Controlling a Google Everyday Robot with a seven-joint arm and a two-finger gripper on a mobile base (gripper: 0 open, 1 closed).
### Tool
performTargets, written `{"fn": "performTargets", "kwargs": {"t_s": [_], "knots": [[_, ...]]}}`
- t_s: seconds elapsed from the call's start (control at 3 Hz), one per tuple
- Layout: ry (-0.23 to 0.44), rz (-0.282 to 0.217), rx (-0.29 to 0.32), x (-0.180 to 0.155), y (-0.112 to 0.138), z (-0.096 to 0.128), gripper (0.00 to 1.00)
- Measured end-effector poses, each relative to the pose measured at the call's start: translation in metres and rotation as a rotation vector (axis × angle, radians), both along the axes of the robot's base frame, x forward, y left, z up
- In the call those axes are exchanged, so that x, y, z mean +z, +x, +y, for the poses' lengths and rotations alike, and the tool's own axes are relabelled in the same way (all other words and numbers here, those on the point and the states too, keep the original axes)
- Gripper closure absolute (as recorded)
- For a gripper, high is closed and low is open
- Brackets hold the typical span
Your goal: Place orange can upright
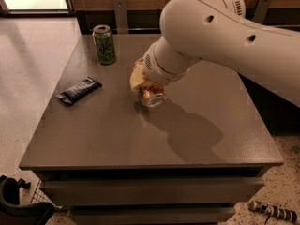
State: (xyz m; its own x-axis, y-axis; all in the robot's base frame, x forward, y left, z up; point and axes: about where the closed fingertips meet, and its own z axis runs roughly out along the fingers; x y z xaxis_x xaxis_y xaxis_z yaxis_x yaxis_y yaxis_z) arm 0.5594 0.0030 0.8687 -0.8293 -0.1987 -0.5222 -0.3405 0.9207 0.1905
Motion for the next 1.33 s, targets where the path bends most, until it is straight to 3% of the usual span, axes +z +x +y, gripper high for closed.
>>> {"fn": "performTargets", "kwargs": {"t_s": [0.33,0.67,1.33], "knots": [[0.078,-0.110,-0.045,0.012,0.007,-0.015,1.00],[0.146,-0.211,-0.088,0.019,0.011,-0.016,1.00],[0.264,-0.452,-0.101,0.028,0.013,-0.011,1.00]]}}
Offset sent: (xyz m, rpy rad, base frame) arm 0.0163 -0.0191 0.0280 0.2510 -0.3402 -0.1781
